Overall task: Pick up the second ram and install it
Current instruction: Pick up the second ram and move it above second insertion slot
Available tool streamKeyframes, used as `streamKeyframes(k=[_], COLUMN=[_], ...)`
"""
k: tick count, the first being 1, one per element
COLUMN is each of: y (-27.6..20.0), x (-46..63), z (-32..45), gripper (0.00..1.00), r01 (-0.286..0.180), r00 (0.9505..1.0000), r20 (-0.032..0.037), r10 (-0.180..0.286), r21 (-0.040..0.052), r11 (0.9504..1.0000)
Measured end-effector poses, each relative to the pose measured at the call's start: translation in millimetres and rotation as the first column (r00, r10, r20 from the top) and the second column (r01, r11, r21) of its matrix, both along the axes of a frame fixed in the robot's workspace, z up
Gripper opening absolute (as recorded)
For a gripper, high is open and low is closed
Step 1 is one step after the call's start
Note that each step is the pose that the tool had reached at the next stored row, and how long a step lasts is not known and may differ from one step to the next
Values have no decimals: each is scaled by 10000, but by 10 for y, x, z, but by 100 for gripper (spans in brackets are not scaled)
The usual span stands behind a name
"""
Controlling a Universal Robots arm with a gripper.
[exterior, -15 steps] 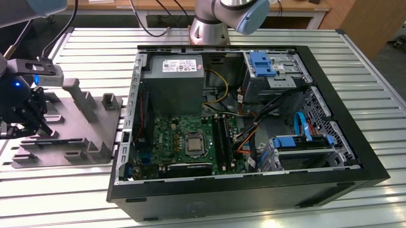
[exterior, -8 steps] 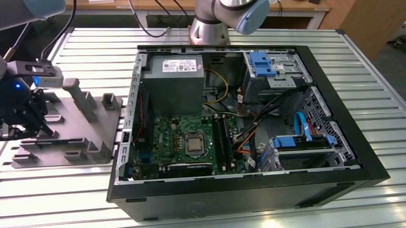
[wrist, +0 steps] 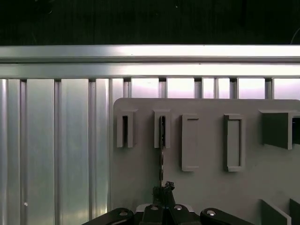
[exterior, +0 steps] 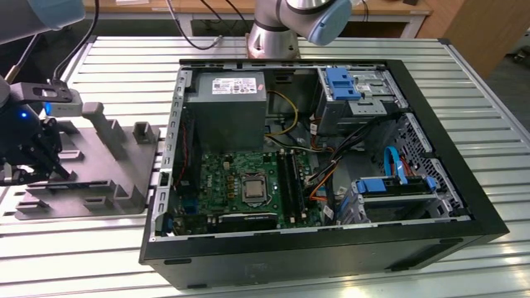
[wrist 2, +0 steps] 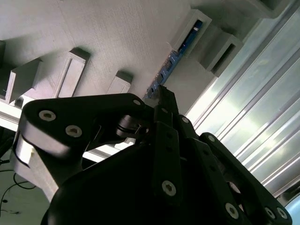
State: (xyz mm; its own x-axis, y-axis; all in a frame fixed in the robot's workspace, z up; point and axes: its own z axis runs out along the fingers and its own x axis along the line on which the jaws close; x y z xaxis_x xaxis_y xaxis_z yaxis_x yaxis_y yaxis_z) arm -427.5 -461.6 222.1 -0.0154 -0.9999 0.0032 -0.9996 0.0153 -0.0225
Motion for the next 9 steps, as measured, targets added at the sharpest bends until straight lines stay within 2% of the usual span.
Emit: streamKeyframes(k=[9], y=[2], x=[-11], z=[-37], gripper=[10], r01=[9], r00=[10000], r20=[18], r10=[-9], r21=[0], r11=[10000])
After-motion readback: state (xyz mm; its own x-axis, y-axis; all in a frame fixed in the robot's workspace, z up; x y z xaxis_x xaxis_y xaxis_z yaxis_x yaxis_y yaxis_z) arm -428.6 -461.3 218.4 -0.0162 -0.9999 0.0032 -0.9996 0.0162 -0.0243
